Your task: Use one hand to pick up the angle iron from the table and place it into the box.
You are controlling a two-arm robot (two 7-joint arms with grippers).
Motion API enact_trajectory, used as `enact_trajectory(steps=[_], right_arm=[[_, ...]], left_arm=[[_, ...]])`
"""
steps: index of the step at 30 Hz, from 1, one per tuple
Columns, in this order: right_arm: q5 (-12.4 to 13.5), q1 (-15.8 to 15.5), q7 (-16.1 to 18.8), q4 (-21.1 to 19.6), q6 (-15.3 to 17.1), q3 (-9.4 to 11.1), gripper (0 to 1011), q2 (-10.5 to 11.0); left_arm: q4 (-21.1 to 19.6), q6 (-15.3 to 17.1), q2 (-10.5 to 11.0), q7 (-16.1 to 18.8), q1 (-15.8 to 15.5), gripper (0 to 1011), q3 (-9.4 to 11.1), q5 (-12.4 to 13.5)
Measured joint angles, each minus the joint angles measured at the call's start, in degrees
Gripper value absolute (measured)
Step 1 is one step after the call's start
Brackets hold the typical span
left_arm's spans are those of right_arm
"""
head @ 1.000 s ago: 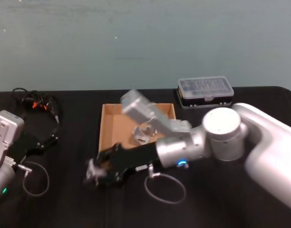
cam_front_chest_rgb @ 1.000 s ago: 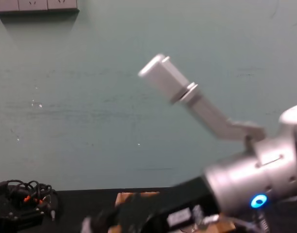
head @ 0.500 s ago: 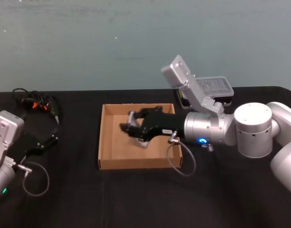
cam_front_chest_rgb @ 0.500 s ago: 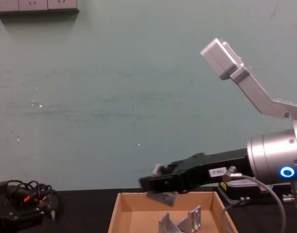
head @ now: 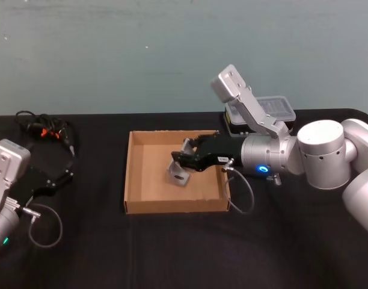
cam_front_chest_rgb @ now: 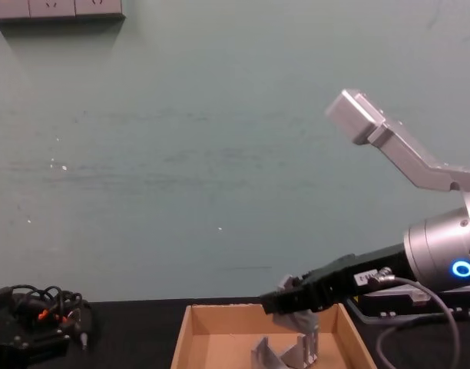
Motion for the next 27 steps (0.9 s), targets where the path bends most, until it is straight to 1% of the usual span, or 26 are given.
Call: enact_trajectory(steps=[2,7,14,24,27], right_arm=[[-0.17,0.11,0.00,0.14,0.40,0.00,478,-0.01],[-1.62,0.95,0.19,1.08,3.03,-0.44,478,0.06],[-3.83,2.08,1.66,2.48,6.81,-1.81,478,0.06],[-5.28,1.60,2.18,2.95,7.87,-1.75,478,-0.52],[-5.59,1.23,2.12,3.14,8.09,-1.40,478,-0.75]], left_arm=[[0.00,0.00,0.00,0.00,0.00,1000,0.00,0.00],[0.00,0.00,0.00,0.00,0.00,1000,0.00,0.00],[0.00,0.00,0.00,0.00,0.00,1000,0.00,0.00],[0.00,0.00,0.00,0.00,0.00,1000,0.00,0.00],[0.00,0.00,0.00,0.00,0.00,1000,0.00,0.00]])
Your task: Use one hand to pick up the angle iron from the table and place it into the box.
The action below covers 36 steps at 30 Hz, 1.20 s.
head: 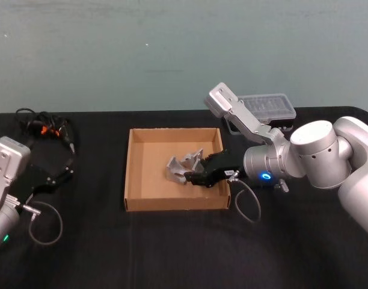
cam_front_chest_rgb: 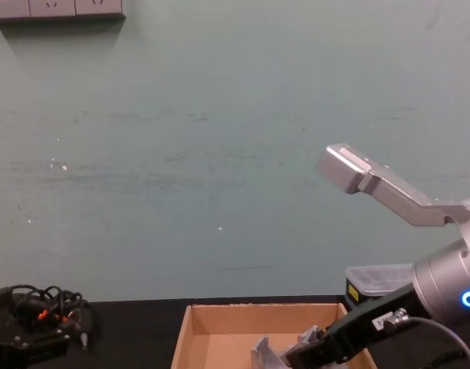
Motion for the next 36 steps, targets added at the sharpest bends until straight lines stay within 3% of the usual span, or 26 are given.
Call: enact_trajectory(steps=[22,25,36], right_arm=[[-1.82,-1.11,-0.84,1.34,0.10,1.19,478,-1.21],[-1.79,-1.10,-0.84,1.31,0.08,1.16,520,-1.20],[-1.69,-1.04,-0.83,1.22,0.03,1.09,869,-1.15]], left_arm=[[0.00,0.00,0.00,0.00,0.00,1000,0.00,0.00],[0.00,0.00,0.00,0.00,0.00,1000,0.00,0.00],[0.00,0.00,0.00,0.00,0.00,1000,0.00,0.00]])
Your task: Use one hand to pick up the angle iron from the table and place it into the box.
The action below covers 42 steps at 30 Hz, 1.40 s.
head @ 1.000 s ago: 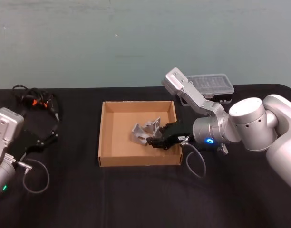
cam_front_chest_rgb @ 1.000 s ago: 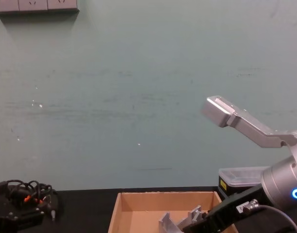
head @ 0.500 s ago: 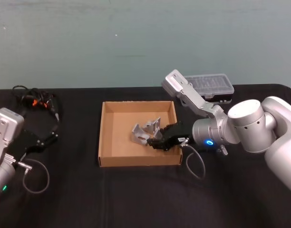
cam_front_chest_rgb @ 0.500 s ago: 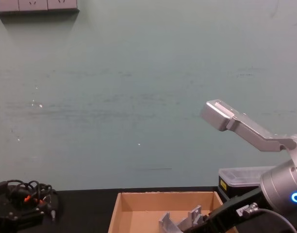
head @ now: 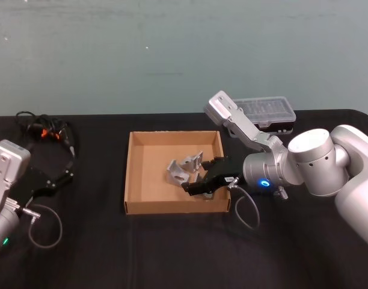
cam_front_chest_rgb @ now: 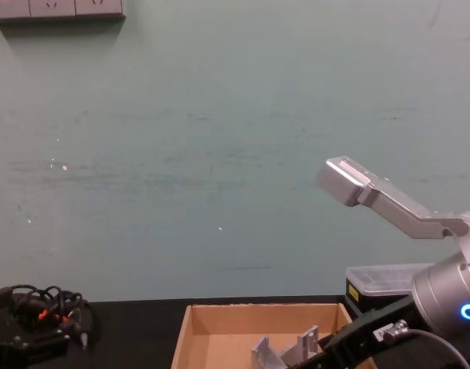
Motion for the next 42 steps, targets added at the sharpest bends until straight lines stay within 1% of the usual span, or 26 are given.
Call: enact_trajectory(steps=[1,2,6,8,9,11,12,15,18,19,22,23,24,25,28,29,30,32,33,35,38,42], right_arm=[[0.00,0.00,0.00,-0.01,0.00,-0.01,888,0.00],[0.01,0.01,0.00,-0.02,-0.01,-0.01,935,0.01],[0.03,0.03,0.00,-0.04,-0.02,-0.01,1003,0.03],[0.29,-0.31,0.11,-0.65,-0.86,0.41,1000,0.17],[0.75,-0.94,0.49,-1.49,-2.06,1.10,1000,0.44],[1.31,-1.66,0.76,-2.55,-3.50,1.88,1000,0.82],[1.94,-2.35,1.07,-3.56,-5.01,2.67,1000,1.18],[3.25,-3.52,1.33,-5.09,-6.93,4.07,1000,1.72],[5.15,-5.35,0.97,-7.44,-8.89,6.18,1000,2.52],[6.07,-6.56,0.26,-8.86,-9.86,7.36,1000,3.05],[6.66,-8.72,-1.58,-11.44,-11.32,8.85,1000,4.10],[6.51,-10.12,-2.96,-13.07,-12.41,9.48,1000,4.89],[6.30,-10.79,-3.72,-13.83,-12.94,9.76,1000,5.22],[5.88,-12.40,-5.38,-15.36,-13.68,10.50,1000,5.88],[5.36,-14.71,-7.88,-17.24,-14.42,11.85,1000,6.59],[5.19,-15.32,-8.69,-17.66,-14.56,12.27,1000,6.74],[4.82,-16.64,-10.11,-18.53,-14.74,13.23,1000,6.95],[4.49,-17.81,-11.57,-19.20,-14.80,14.13,1000,7.09],[4.23,-18.85,-12.89,-19.77,-14.78,15.06,1000,7.19],[3.87,-20.15,-14.44,-20.39,-14.54,16.21,1000,7.30],[3.46,-21.55,-15.82,-21.04,-13.91,17.34,1000,7.39],[3.23,-22.45,-16.06,-21.31,-13.15,18.17,1000,7.55]], left_arm=[[0.00,0.00,0.00,0.00,0.00,1000,0.00,0.00],[0.00,0.00,0.00,0.00,0.00,1000,0.00,0.00],[0.00,0.00,0.00,0.00,0.00,1000,0.00,0.00],[0.00,0.00,0.00,0.00,0.00,1000,0.00,0.00],[0.00,0.00,0.00,0.00,0.00,1000,0.00,0.00],[0.00,0.00,0.00,0.00,0.00,1000,0.00,0.01],[0.00,0.00,0.00,0.00,0.00,1000,0.00,0.00],[0.00,0.00,0.00,0.00,0.00,1000,0.00,0.00],[0.00,0.00,0.00,0.00,0.00,1000,0.00,0.00],[0.00,0.00,0.00,0.00,0.00,1000,0.00,0.00],[0.00,0.00,0.00,0.00,0.00,1000,0.00,0.00],[0.00,0.00,0.00,0.00,0.00,1000,0.00,0.00],[0.00,0.00,0.00,0.00,0.00,1000,0.00,0.00],[0.00,0.00,0.00,0.00,0.00,1000,0.00,0.00],[0.00,0.00,0.00,0.00,0.00,1000,0.00,0.00],[0.00,0.00,0.00,0.00,0.00,1000,0.00,0.00],[0.00,0.00,0.00,0.00,0.00,1000,0.00,0.00],[0.00,0.00,0.00,0.00,0.00,1000,0.00,0.00],[0.00,0.00,0.00,0.00,0.00,1000,0.00,0.00],[0.00,0.00,0.00,0.00,0.00,1000,0.00,0.00],[0.00,0.00,0.00,0.00,0.00,1000,0.00,0.01],[0.00,0.00,0.00,0.00,0.00,1000,0.00,0.00]])
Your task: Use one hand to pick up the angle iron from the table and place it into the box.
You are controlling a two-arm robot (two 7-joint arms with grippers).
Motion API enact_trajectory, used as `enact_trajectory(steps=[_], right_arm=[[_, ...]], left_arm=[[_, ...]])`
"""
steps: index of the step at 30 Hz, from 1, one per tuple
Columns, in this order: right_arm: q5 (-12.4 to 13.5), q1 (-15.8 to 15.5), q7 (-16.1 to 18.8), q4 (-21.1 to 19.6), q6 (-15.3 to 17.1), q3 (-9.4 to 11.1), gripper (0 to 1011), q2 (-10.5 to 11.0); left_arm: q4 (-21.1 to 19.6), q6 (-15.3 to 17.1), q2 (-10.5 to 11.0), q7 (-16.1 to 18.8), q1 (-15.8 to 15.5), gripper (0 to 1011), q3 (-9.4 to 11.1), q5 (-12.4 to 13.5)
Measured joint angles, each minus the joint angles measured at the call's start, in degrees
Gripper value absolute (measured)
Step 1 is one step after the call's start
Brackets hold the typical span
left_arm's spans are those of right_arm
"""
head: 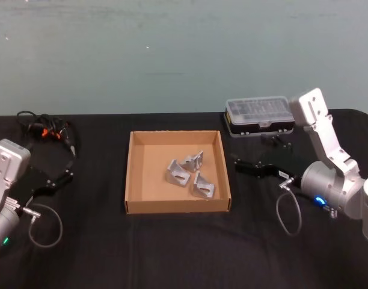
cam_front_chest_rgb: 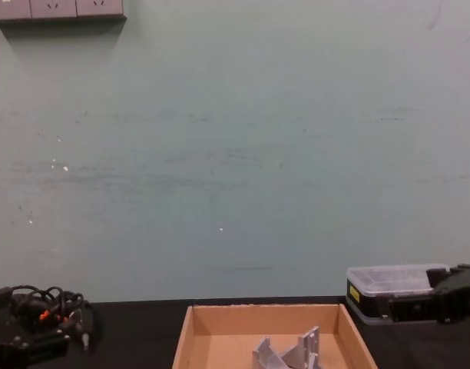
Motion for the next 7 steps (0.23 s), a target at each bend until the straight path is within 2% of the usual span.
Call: enact_trajectory(steps=[7], right_arm=[[-0.01,-0.10,0.10,-0.04,0.20,0.10,1000,0.04]], left_arm=[[0.00,0.00,0.00,0.00,0.00,1000,0.00,0.00]])
